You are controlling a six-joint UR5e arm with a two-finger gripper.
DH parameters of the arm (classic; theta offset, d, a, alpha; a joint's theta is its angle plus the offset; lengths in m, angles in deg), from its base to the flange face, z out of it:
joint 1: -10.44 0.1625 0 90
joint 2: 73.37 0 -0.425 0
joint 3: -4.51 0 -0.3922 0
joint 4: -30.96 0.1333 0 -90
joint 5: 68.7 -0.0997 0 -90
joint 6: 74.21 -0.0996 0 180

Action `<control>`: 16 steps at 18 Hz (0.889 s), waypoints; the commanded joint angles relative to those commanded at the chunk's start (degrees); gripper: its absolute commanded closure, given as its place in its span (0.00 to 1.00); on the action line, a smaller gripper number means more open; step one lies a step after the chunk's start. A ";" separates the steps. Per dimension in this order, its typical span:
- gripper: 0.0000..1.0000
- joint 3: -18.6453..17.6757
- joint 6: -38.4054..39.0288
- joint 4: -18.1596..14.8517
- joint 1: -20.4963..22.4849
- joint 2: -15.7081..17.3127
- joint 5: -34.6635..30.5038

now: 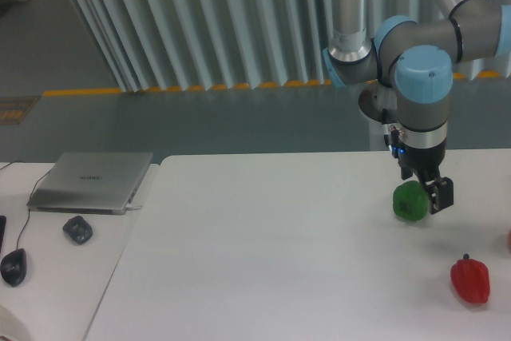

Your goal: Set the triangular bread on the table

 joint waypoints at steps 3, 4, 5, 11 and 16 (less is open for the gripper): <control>0.00 0.00 0.00 0.17 -0.09 -0.09 0.09; 0.00 0.09 0.00 0.52 -0.17 -0.18 0.00; 0.00 -0.09 0.09 0.88 -0.09 -0.26 -0.09; 0.00 -0.09 -0.09 3.08 2.72 0.26 -1.67; 0.00 1.14 -16.30 3.78 7.80 0.00 -2.02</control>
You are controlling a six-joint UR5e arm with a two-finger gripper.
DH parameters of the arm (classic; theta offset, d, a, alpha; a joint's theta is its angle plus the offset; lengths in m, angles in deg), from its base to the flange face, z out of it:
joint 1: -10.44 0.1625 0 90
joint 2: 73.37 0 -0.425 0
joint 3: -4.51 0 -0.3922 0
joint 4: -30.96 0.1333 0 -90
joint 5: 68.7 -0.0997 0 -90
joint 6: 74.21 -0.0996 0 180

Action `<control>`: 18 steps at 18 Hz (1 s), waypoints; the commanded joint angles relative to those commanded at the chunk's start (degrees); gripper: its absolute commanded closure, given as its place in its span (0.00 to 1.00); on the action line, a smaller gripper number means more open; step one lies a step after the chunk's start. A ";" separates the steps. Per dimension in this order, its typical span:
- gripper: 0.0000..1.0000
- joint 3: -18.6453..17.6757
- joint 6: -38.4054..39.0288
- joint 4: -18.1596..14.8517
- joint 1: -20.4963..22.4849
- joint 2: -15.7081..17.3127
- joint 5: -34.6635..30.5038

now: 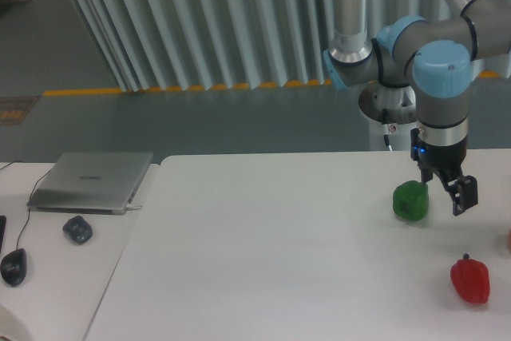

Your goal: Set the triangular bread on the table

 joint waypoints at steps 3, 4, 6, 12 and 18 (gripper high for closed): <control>0.00 -0.17 -1.62 4.12 4.92 -0.44 0.96; 0.00 -0.26 -2.59 4.48 6.42 -0.44 1.32; 0.00 0.27 -5.31 4.66 8.71 -1.40 1.32; 0.00 0.62 -5.41 8.70 12.93 -3.34 1.23; 0.00 0.62 -17.53 10.37 18.65 -3.87 2.02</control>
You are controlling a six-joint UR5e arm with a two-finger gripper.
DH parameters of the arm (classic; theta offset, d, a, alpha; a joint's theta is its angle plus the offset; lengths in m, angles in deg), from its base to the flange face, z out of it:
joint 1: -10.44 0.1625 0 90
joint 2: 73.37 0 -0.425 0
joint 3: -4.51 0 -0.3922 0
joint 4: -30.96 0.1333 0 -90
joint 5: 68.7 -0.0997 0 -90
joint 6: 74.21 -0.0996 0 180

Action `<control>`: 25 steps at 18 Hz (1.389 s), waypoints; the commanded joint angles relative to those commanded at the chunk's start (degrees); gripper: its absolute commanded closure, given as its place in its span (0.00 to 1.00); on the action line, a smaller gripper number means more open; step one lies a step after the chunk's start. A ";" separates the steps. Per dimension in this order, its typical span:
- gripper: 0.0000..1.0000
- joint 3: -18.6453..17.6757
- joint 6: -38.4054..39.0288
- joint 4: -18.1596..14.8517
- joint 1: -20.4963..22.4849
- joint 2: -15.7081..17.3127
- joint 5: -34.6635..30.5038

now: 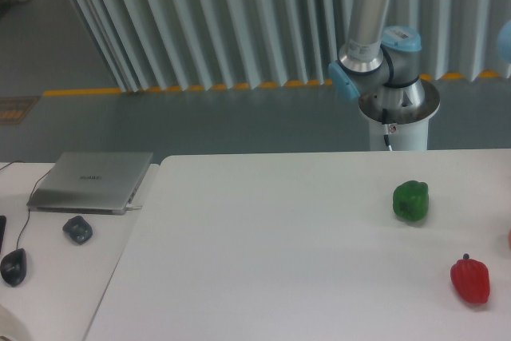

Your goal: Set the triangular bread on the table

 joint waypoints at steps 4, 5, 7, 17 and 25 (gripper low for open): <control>0.00 -0.09 -6.05 0.09 2.46 -0.17 1.76; 0.00 -0.09 -7.12 0.17 2.55 -0.35 1.76; 0.00 -0.09 -9.31 1.05 2.55 -0.53 1.76; 0.00 -0.70 -9.85 4.66 9.14 -3.87 7.65; 0.00 0.53 -9.15 6.23 11.08 -7.03 7.39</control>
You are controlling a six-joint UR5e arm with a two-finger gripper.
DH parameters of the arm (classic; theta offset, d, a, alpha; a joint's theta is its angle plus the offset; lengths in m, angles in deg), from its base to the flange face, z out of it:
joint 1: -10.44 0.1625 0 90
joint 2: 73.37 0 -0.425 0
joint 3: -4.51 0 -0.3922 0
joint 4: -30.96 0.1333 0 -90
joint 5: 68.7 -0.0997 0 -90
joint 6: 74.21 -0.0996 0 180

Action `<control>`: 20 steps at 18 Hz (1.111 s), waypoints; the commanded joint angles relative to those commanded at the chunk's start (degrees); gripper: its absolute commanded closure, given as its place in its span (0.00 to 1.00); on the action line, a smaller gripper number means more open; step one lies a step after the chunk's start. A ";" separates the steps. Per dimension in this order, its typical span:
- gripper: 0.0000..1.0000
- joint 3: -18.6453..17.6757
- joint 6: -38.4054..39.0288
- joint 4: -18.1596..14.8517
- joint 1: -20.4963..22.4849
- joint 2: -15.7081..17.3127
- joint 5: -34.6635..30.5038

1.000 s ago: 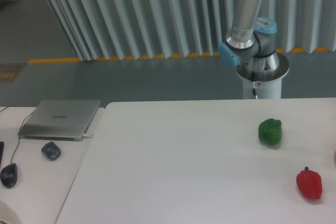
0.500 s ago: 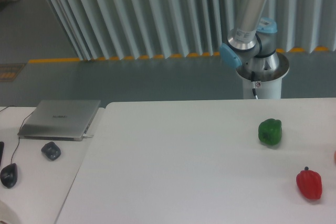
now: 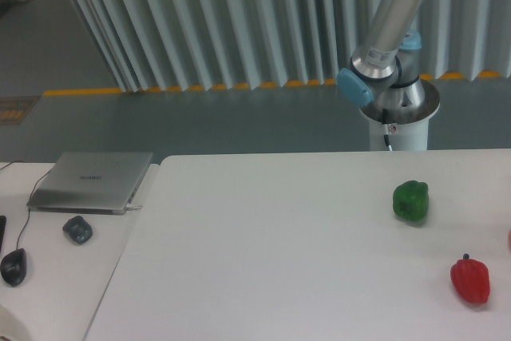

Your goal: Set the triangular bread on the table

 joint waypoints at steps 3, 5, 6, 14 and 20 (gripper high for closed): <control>0.00 0.09 -0.26 4.12 -0.09 -1.05 0.09; 0.00 0.61 -0.35 8.34 -0.79 -2.28 0.00; 0.00 0.88 -0.35 9.58 -0.88 -2.64 0.00; 0.00 0.36 0.44 10.56 -2.37 -3.78 -4.48; 0.00 -0.08 0.96 10.47 -2.11 -5.45 -6.32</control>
